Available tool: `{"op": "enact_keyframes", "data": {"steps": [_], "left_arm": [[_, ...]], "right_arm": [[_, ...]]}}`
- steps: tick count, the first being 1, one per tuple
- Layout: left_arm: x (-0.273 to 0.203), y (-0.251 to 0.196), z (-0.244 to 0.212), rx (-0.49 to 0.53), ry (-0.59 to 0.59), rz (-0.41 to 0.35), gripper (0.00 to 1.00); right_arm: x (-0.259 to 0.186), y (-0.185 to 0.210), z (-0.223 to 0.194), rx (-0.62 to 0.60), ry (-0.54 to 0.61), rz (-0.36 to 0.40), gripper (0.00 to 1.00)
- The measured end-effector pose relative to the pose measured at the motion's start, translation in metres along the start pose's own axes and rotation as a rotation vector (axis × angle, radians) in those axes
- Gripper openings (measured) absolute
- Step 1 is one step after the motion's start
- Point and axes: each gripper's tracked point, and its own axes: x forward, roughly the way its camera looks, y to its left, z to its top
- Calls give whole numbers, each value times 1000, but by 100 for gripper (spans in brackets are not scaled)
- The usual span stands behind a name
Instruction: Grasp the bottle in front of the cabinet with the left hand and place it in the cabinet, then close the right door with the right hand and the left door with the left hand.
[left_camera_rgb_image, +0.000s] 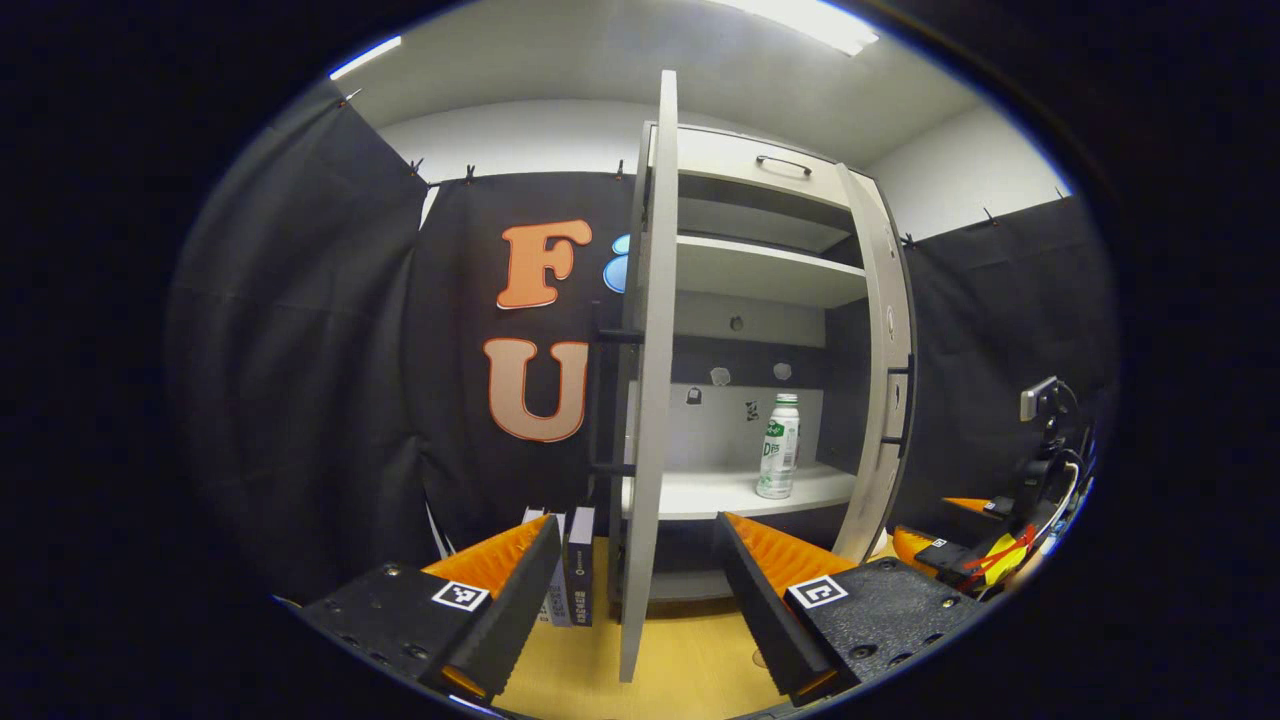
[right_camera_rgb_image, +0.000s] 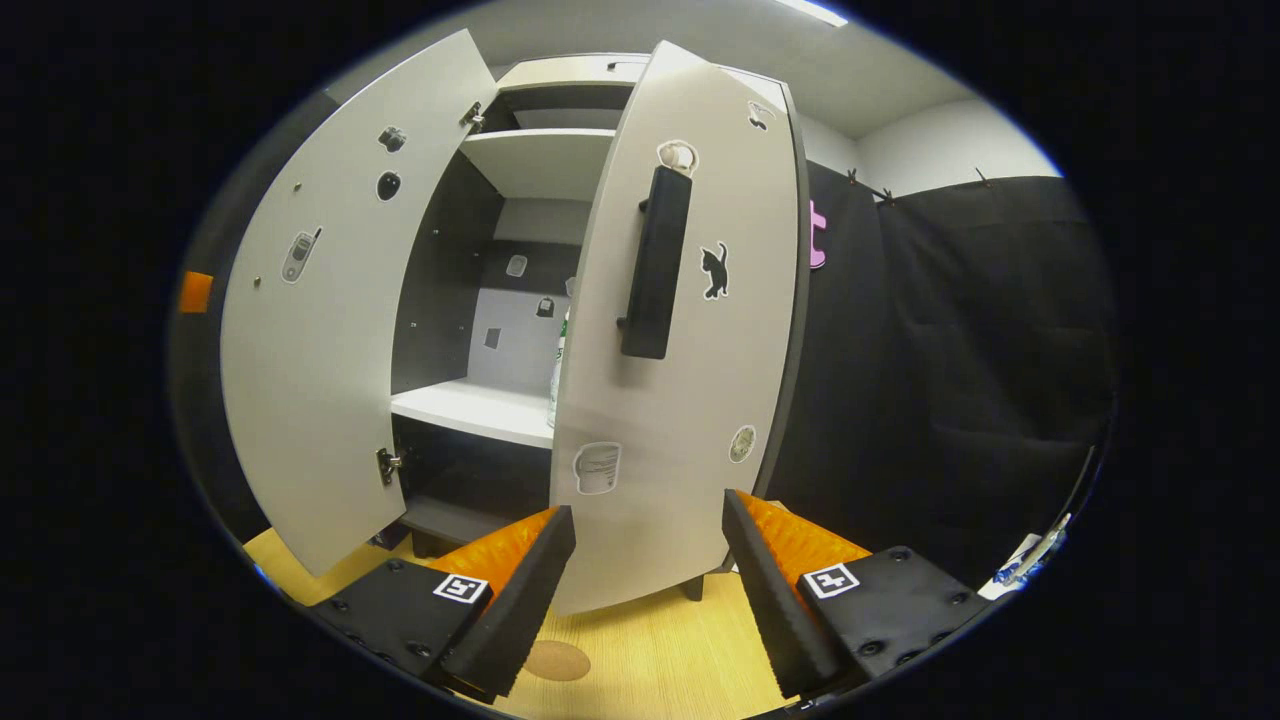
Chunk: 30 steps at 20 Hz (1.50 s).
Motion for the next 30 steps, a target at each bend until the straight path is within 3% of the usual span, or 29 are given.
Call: {"op": "enact_keyframes", "data": {"steps": [2, 5, 7, 8, 9, 12, 14, 16, 17, 19, 22, 23, 24, 27, 30], "left_arm": [[-9, 13, -5, 1, 3, 4, 94], [-10, 32, -15, 2, 14, 17, 94], [-8, 48, -22, 5, 25, 34, 94], [-8, 55, -26, 6, 32, 44, 94], [-6, 63, -30, 7, 37, 56, 94], [0, 86, -44, 14, 52, 93, 94], [7, 97, -55, 12, 70, 108, 94], [15, 104, -67, 13, 87, 113, 94], [19, 108, -71, 14, 92, 115, 94], [28, 112, -81, 16, 101, 120, 95], [39, 111, -97, 10, 120, 120, 95], [42, 110, -102, 11, 127, 120, 95], [43, 109, -106, 13, 131, 119, 95], [51, 105, -121, 20, 150, 115, 95], [57, 100, -130, 6, 165, 110, 94]], "right_arm": [[-10, 4, 4, 23, 6, -3, 98], [-23, 6, 12, 68, 12, -8, 94], [-32, 3, 17, 77, 10, -21, 98], [-35, 2, 20, 76, 8, -26, 94], [-39, 1, 24, 74, 5, -31, 98], [-49, 2, 35, 77, 3, -36, 94], [-56, 2, 44, 92, -2, -36, 98], [-62, -2, 52, 106, -12, -42, 94], [-65, -5, 56, 112, -19, -47, 98], [-70, -10, 60, 116, -28, -60, 94], [-78, -18, 60, 121, -24, -76, 94], [-81, -21, 61, 119, -20, -82, 98], [-83, -24, 63, 115, -22, -88, 94], [-88, -36, 73, 108, -44, -109, 94], [-90, -40, 77, 115, -60, -109, 98]]}}
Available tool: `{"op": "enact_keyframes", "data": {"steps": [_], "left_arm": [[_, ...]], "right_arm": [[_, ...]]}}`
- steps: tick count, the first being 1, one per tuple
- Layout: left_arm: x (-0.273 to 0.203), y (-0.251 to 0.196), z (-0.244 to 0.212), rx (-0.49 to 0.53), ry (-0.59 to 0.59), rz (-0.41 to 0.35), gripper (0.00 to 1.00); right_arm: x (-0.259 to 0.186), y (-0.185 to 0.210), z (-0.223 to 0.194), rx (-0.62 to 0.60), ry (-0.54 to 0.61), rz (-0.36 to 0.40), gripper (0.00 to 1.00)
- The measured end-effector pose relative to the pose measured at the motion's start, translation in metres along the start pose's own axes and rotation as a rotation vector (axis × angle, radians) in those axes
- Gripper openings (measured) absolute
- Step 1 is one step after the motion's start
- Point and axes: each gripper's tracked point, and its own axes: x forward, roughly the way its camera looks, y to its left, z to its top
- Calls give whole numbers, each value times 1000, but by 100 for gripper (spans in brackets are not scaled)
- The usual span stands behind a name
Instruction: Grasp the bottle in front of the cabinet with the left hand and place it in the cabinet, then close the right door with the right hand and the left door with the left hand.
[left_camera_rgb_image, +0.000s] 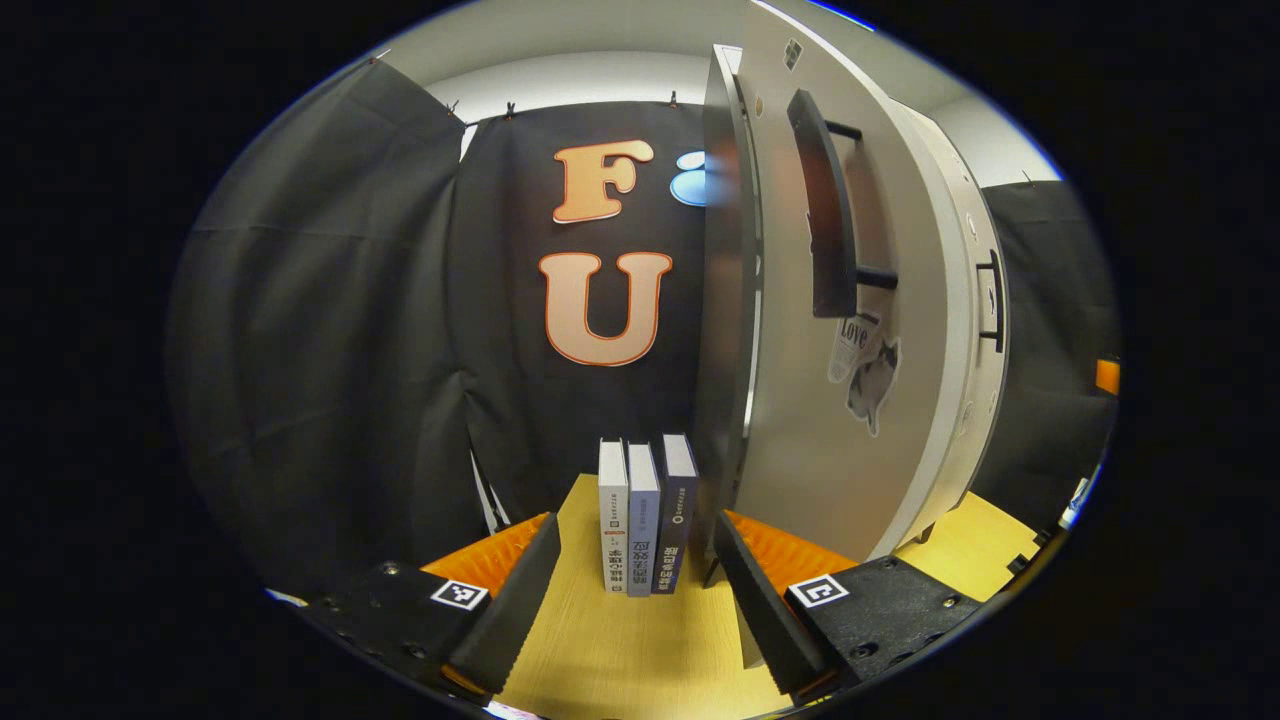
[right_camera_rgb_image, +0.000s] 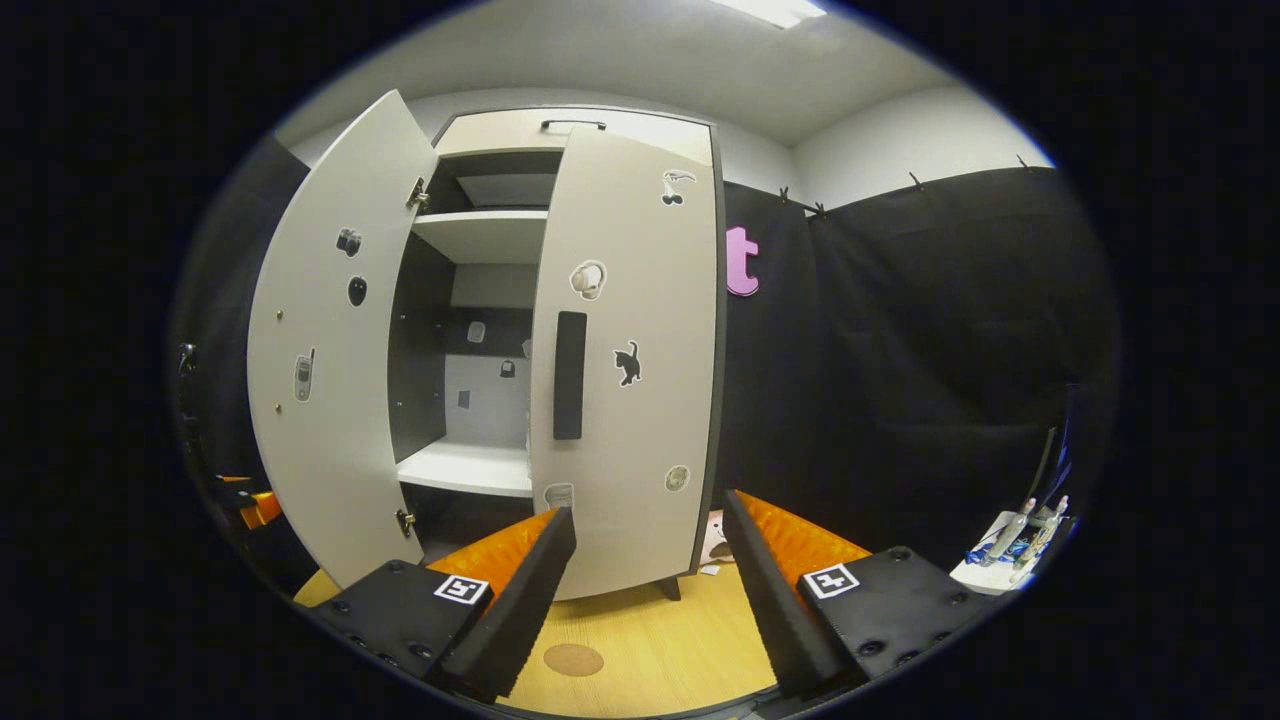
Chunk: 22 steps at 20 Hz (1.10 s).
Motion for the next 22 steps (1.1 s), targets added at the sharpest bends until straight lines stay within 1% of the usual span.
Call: {"op": "enact_keyframes", "data": {"steps": [7, 8, 9, 11, 12, 17, 20, 22], "left_arm": [[12, -25, -9, 7, 18, -45, 93], [13, -30, -10, 8, 20, -55, 93], [14, -33, -11, 13, 22, -55, 94], [16, -32, -11, 31, 16, -50, 93], [17, -33, -11, 22, 17, -53, 94], [20, -55, -14, 14, 28, -95, 94], [22, -73, -20, -23, 52, -128, 94], [24, -83, -21, -40, 63, -132, 94]], "right_arm": [[4, -2, 2, -20, -6, 1, 98], [5, -4, 3, -24, -8, 1, 94], [5, -6, 3, -24, -10, -1, 94], [7, -10, 3, -27, -12, -5, 94], [7, -11, 3, -27, -12, -5, 98], [15, -13, 4, -35, -19, 6, 98], [22, -18, 5, -37, -22, 15, 98], [30, -23, 5, -57, -25, 24, 98]]}}
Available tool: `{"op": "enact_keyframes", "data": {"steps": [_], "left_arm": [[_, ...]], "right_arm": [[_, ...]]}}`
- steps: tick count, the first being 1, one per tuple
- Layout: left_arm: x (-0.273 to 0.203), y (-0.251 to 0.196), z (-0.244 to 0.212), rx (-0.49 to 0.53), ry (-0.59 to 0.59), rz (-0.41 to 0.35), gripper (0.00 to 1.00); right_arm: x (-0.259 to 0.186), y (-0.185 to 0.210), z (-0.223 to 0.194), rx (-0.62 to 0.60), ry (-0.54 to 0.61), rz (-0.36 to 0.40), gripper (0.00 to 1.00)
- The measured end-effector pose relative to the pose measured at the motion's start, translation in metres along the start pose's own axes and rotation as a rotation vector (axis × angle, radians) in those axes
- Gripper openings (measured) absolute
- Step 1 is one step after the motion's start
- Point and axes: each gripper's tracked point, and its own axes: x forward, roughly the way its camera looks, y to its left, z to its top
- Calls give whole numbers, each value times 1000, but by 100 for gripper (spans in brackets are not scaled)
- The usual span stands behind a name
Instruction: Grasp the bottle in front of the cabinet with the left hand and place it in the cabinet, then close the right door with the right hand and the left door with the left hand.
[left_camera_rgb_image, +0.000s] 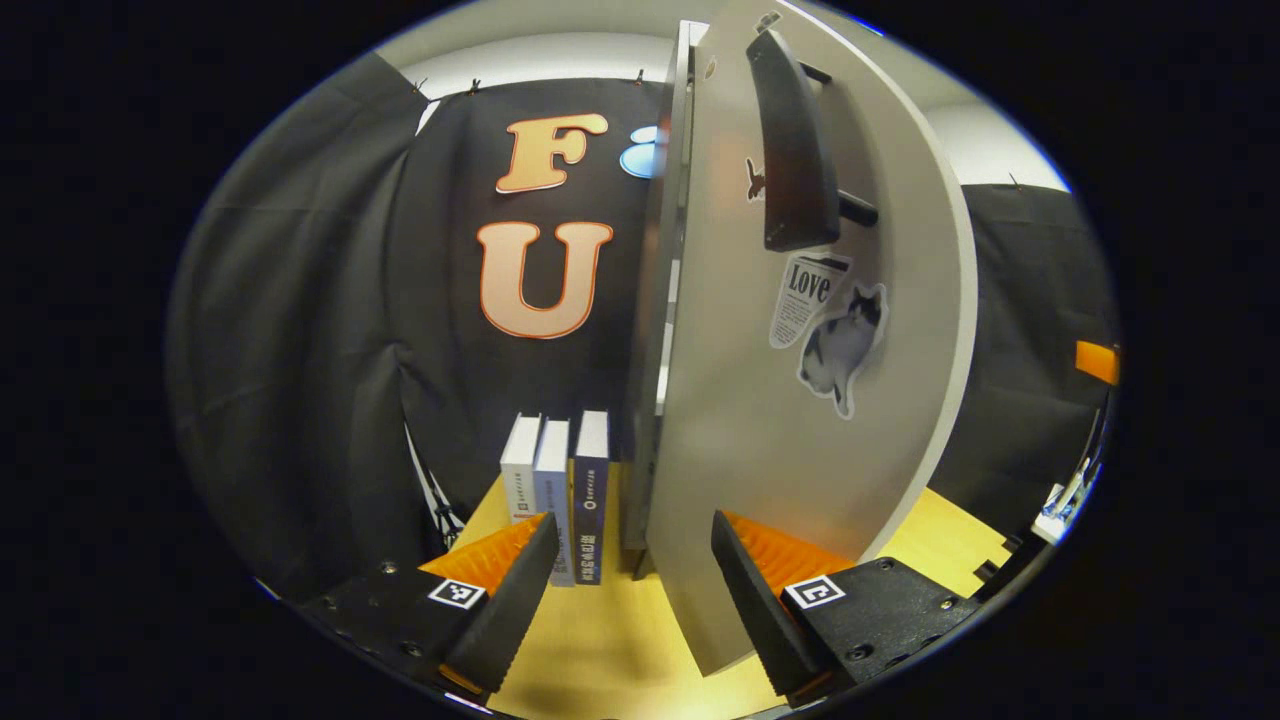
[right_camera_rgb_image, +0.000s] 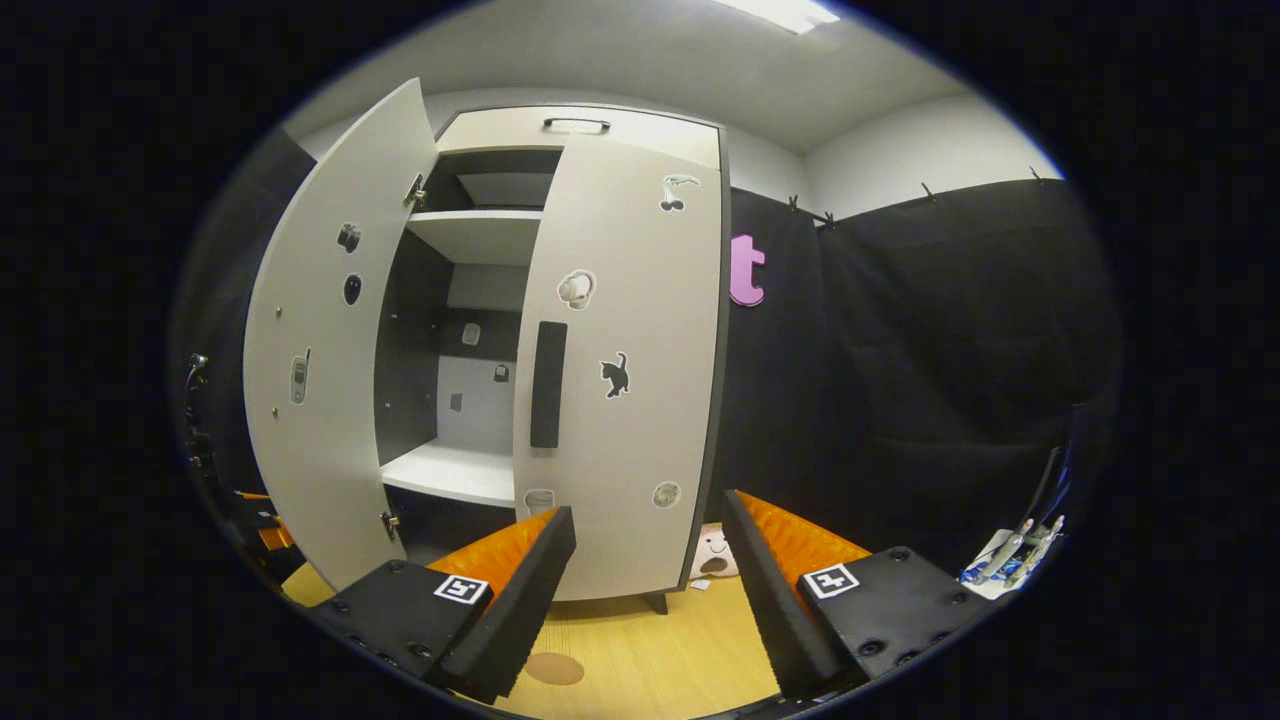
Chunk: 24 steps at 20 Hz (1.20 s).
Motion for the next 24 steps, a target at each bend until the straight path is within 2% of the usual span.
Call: {"op": "enact_keyframes", "data": {"steps": [5, 9, 10, 12, 13, 16, 17, 18, 21, 22, 24], "left_arm": [[10, -23, 3, 57, -5, 12, 93], [18, -40, -3, 20, 6, 37, 94], [21, -43, -3, 14, 7, 46, 94], [26, -45, -3, 13, 9, 77, 94], [30, -46, -5, 8, 12, 92, 94], [40, -50, -4, -2, 12, 124, 94], [43, -53, -4, -5, 10, 130, 94], [45, -56, -4, -8, 9, 134, 94], [57, -73, -4, -1, 7, 132, 94], [63, -81, -4, 2, 8, 122, 94], [79, -102, -5, -4, 9, 83, 94]], "right_arm": [[31, -11, 4, -42, -19, 51, 98], [57, -14, 5, -50, -31, 113, 98], [63, -17, 5, -54, -35, 124, 94], [73, -23, 6, -65, -44, 141, 94], [78, -27, 6, -69, -46, 147, 98], [92, -38, 5, -73, -50, 168, 94], [96, -42, 4, -75, -50, 175, 100], [101, -45, 3, -78, -51, 179, 98], [114, -56, 1, -85, -57, 191, 98], [119, -58, 0, -85, -56, 194, 94], [128, -65, -3, -78, -52, 201, 98]]}}
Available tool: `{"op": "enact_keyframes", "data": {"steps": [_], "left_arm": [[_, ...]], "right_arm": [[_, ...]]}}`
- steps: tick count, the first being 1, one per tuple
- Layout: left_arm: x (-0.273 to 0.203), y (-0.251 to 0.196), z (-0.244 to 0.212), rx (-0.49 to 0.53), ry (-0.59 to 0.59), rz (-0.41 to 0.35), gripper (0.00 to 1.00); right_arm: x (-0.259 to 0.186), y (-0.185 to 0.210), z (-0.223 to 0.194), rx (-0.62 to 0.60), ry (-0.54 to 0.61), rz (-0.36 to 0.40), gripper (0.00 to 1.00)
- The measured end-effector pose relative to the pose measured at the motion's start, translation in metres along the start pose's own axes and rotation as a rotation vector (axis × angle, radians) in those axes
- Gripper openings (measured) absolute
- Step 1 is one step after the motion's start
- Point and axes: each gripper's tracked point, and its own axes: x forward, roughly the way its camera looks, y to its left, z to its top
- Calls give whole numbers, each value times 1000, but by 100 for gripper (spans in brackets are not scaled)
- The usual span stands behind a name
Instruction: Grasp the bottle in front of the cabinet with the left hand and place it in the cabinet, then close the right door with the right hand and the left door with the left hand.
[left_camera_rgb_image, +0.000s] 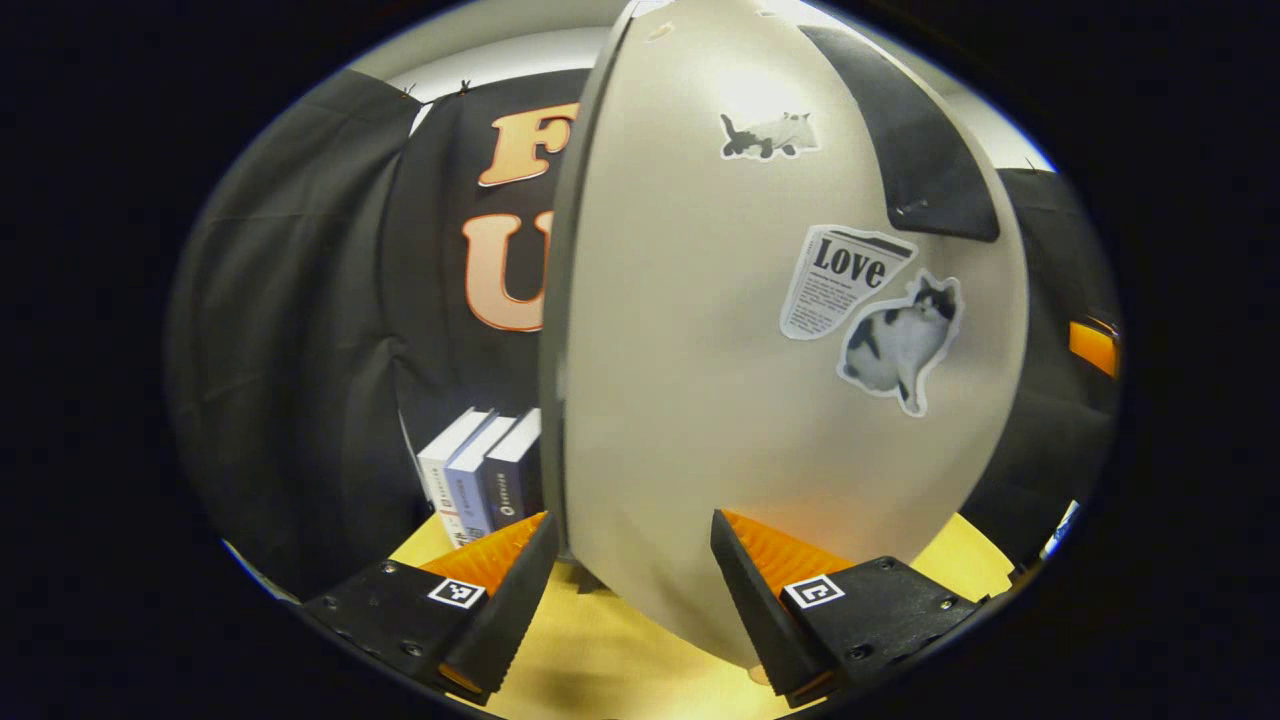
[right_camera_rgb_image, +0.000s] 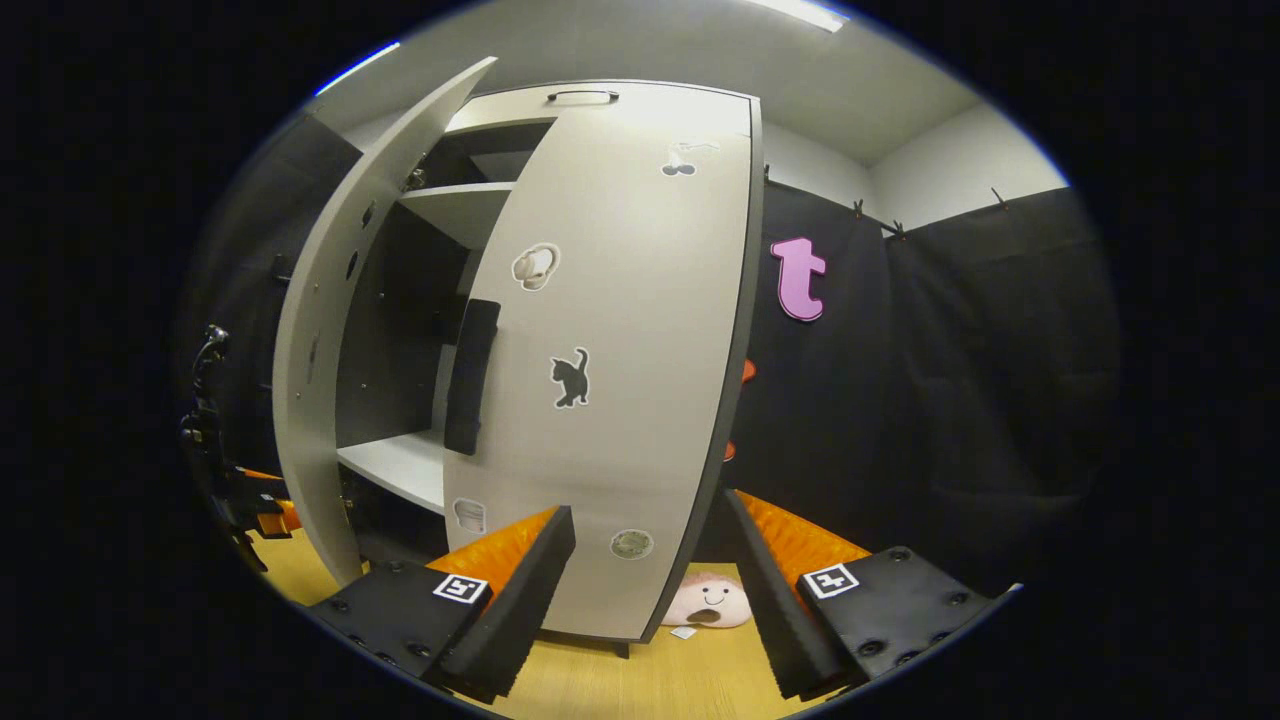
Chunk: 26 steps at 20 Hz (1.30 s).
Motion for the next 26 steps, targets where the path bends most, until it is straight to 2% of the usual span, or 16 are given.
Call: {"op": "enact_keyframes", "data": {"steps": [2, 3, 7, 13, 14, 15, 17, 18, 26], "left_arm": [[17, -15, -1, 1, -4, -6, 97], [23, -17, 1, 17, -7, 4, 94], [36, -22, 5, 63, -15, 20, 94], [48, -26, 10, 77, -12, 62, 94], [48, -26, 10, 78, -8, 64, 94], [47, -25, 11, 72, -6, 67, 94], [42, -28, 23, 45, -28, 60, 94], [38, -28, 31, 38, -34, 60, 94], [-19, -30, 112, 17, -160, 34, 94]], "right_arm": [[5, -9, -3, 9, 3, 7, 98], [7, -13, -4, 10, 1, 8, 98], [16, -25, -9, 17, 0, 21, 98], [30, -31, -19, 36, 21, 45, 98], [30, -31, -19, 37, 23, 47, 94], [30, -30, -19, 37, 24, 51, 98], [31, -28, -17, 36, 24, 61, 94], [30, -28, -15, 36, 21, 63, 98], [15, -12, 5, 73, -6, 70, 98]]}}
